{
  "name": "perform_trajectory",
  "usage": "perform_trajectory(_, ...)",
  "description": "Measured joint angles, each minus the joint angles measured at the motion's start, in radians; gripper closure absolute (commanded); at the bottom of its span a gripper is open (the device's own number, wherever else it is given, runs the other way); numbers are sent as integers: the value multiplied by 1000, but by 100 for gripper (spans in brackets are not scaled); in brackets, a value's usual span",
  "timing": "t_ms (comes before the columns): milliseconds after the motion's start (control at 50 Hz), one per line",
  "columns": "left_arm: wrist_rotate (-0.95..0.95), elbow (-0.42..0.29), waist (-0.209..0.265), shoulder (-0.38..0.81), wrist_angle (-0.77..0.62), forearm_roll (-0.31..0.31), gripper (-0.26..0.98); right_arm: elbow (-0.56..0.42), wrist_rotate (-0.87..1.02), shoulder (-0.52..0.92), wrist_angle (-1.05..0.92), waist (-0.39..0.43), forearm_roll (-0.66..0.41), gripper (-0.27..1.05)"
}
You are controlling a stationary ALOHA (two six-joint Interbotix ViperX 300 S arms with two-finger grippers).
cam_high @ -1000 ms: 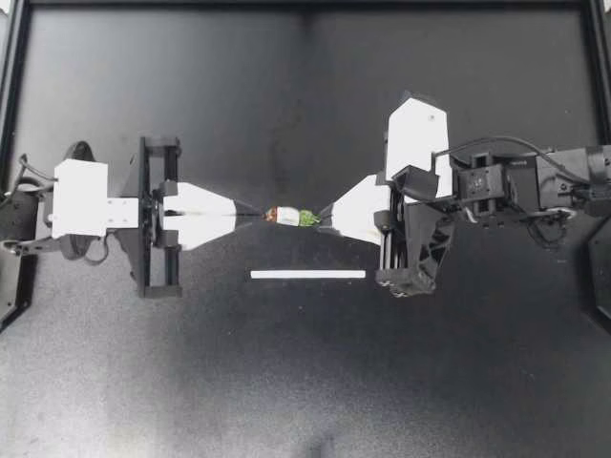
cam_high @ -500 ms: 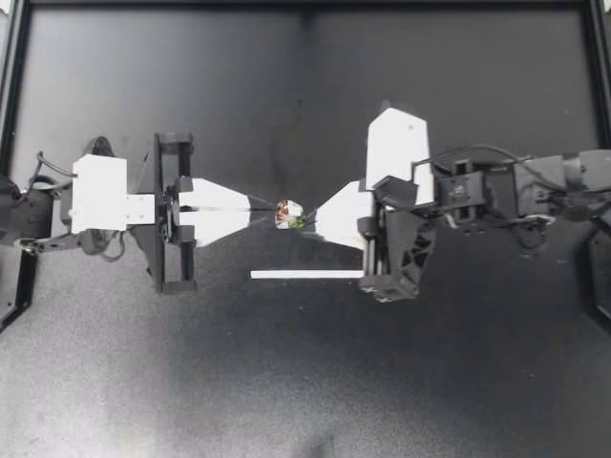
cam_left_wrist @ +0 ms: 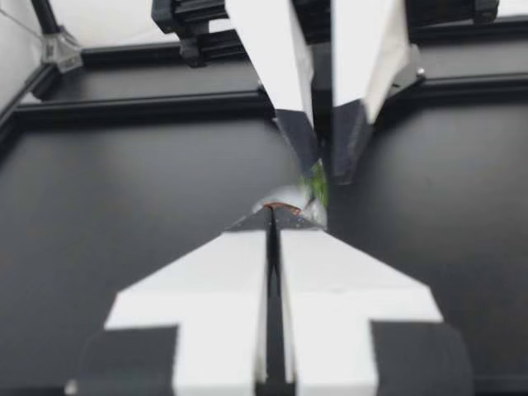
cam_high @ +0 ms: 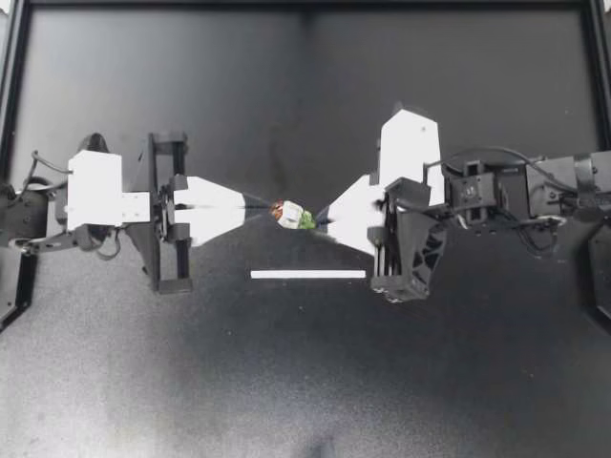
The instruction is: Pick up the candy and unwrap it.
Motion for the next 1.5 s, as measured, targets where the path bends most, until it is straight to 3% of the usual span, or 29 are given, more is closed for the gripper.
perform_trajectory(500, -5, 9, -3, -9, 0, 0, 91, 43, -101, -6, -302, -20, -26, 16)
perform_trajectory(1140, -2, 5, -6, -17, -3, -2, 91, -23, -100, 97, -276, -35, -12, 20)
perform_trajectory(1240, 0, 3, -6, -17, -9, -2, 91, -29, -97, 101, -252, -37, -9, 29)
perform_trajectory(1500, 0, 5, -8, -17, -14, -2, 91, -32, -95, 100, -241, -37, -11, 74)
